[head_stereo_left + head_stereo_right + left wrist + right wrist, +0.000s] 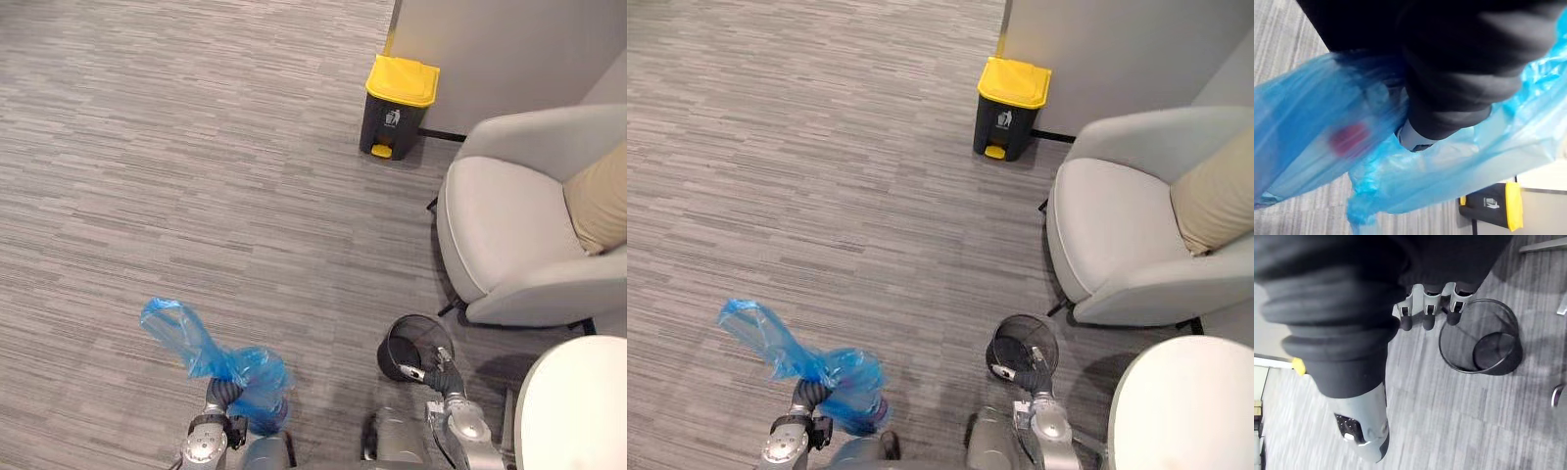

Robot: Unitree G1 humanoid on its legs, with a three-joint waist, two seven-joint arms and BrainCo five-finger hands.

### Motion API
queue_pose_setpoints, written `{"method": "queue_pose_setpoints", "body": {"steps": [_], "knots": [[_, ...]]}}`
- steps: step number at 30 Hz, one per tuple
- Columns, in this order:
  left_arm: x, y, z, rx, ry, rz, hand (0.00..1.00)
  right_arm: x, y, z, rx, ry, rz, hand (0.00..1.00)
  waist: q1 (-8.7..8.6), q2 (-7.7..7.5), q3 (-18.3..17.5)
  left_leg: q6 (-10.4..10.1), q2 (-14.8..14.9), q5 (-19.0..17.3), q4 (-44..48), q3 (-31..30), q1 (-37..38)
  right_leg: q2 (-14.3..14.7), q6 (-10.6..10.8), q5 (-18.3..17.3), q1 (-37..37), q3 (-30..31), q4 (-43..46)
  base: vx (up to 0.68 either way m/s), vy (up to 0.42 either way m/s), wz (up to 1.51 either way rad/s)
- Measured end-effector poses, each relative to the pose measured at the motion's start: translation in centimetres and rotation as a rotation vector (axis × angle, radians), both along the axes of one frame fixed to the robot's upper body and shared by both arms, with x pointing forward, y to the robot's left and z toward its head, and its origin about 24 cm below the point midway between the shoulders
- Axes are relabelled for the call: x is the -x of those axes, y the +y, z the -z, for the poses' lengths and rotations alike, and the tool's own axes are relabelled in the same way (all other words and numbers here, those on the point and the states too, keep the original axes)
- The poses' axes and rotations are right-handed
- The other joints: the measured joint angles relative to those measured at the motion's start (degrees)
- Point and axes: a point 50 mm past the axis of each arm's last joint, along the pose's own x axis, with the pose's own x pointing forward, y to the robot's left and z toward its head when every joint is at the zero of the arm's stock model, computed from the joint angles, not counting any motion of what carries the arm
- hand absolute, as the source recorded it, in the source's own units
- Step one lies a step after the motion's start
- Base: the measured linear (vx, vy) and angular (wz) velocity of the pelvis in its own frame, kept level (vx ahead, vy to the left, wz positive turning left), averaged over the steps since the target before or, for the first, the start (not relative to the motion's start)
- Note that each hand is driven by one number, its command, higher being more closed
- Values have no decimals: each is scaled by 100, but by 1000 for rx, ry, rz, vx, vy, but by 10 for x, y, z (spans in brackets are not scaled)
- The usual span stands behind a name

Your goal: Gather rubbish on tea table into small bin, then transfer packed bag to large trash can.

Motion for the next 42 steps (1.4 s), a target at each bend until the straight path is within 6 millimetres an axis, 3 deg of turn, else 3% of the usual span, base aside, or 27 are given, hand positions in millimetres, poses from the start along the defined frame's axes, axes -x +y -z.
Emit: {"method": "queue_pose_setpoints", "body": {"steps": [1,4,6,8,10,12,15,16,17,18,20,23,24,26,27,28,30,31,33,34,35,37,39,40,42], "knots": [[-4,-6,-1,19,-11,2,100,1,-5,1,11,10,4,0,10,249,37,-71,204,-39,-10,-87,71,109,-120,-137,93,-230,115,593,-199,67],[-7,-9,-3,25,-25,9,100,-5,-5,-6,12,-24,8,0,1,401,52,-327,391,122,173,-52,115,183,-228,-589,306,-471,263,494,-178,34],[-6,-12,-3,44,-28,4,100,-4,-5,-12,14,-55,10,0,51,447,79,-398,594,211,1259,71,-1,380,-300,-657,903,-631,35,396,-144,15],[-4,-16,-9,65,-58,4,100,-6,-5,-27,23,-140,11,0,173,420,92,-210,996,986,3337,401,-620,553,-422,-765,1683,-618,-341,347,-99,-18],[-5,-19,-14,76,-81,2,100,-14,-4,-38,28,-203,13,0,300,442,76,-43,1349,575,4539,725,-1345,615,-415,-804,2093,-405,-676,351,-27,-42],[-9,-20,-19,79,-107,1,100,-15,-5,-42,25,-221,25,0,421,404,100,128,1435,237,4549,932,-1848,593,-410,-808,2333,-198,-934,285,42,-44],[-10,-19,-20,85,-115,-19,100,-16,-3,-42,14,-223,31,0,518,338,137,151,1273,14,3451,955,-2208,421,-147,-1046,2673,161,-1050,333,196,-57],[-10,-19,-20,87,-115,-21,100,-14,-3,-40,11,-218,41,0,571,355,124,109,1069,46,2680,775,-2253,311,31,-1186,2712,337,-991,315,297,-74],[-9,-21,-20,93,-113,-24,100,-14,-6,-41,26,-217,43,0,588,525,34,-93,881,326,1492,464,-2100,281,285,-1413,2641,563,-787,315,297,-82],[-7,-22,-18,100,-106,-29,100,-13,-9,-40,35,-211,48,0,593,618,14,-145,869,908,1149,305,-2024,341,404,-1541,2616,660,-709,317,343,-73],[-4,-17,-14,79,-77,-23,100,-7,6,-27,-22,-149,59,0,551,160,-136,-20,535,475,1329,652,-1938,-110,557,-1690,2581,1033,-640,369,314,-46],[1,-16,-11,77,-59,-24,100,-4,8,-24,-26,-133,54,0,576,69,-169,155,531,-28,1767,1027,-1796,-312,590,-1703,2568,1357,-397,330,217,-64],[4,-19,-9,80,-44,-14,100,-4,8,-23,-26,-129,53,0,567,65,-166,214,517,-205,1757,1247,-1565,-397,610,-1693,2393,1485,123,351,216,-73],[7,-19,-8,70,-32,6,100,-6,10,-22,-28,-127,46,0,548,68,-152,294,471,-355,1568,1534,-1142,-515,1069,-1472,1720,1581,1677,346,161,-64],[7,-20,-8,69,-30,12,100,-7,13,-20,-29,-117,39,0,455,57,-138,341,433,-413,1427,1663,-880,-570,1335,-1436,1186,1547,2809,421,63,-35],[7,-17,-8,55,-28,13,100,-9,16,-18,-35,-105,29,0,386,90,-102,355,432,-455,1279,1741,-595,-603,1158,-1520,758,1307,3513,424,27,-41],[6,-9,-10,33,-33,-1,100,-11,21,-18,-40,-102,4,0,340,157,-35,337,455,-466,861,1851,-34,-579,711,-1756,161,636,3866,350,-34,-40],[6,-8,-10,28,-36,-8,100,-13,23,-18,-41,-106,-3,0,300,166,-27,328,471,-470,763,1878,82,-576,614,-1810,7,420,3813,358,-91,-19],[4,-6,-11,21,-44,-15,100,-21,23,-22,-38,-124,-12,0,217,166,-3,58,576,-567,539,1958,379,-525,486,-1867,-555,-137,3254,423,-171,-11],[4,-5,-11,17,-40,-15,100,-23,22,-22,-33,-125,-16,0,179,130,0,-10,583,-598,494,1972,485,-486,342,-1709,-706,-268,2663,540,-233,2],[4,1,-9,-1,-30,-21,100,-21,19,-18,-23,-101,-18,0,102,-35,-12,-195,491,-659,470,1880,648,-375,-152,-793,-652,-326,1718,495,-184,9],[-3,-1,-3,14,-6,-26,100,-24,8,-14,8,-69,-20,0,145,303,91,-270,688,-565,407,1455,600,-54,-272,-792,-416,-409,1411,380,-127,-14],[-14,0,-8,14,-35,-30,100,-26,-1,-16,16,-77,17,0,86,409,188,-245,564,-295,-17,1139,501,6,-298,-808,-255,-487,1195,235,-103,1],[-19,-2,-9,19,-48,-26,100,-24,-4,-14,20,-68,30,0,84,438,214,-252,634,-13,210,1154,510,48,-289,-893,30,-586,1061,269,-101,34],[-16,-7,-8,41,-50,-34,100,-13,-4,-11,18,-51,33,0,117,443,242,-308,802,169,1322,876,352,135,-237,-1073,668,-782,735,317,-115,35]]}}
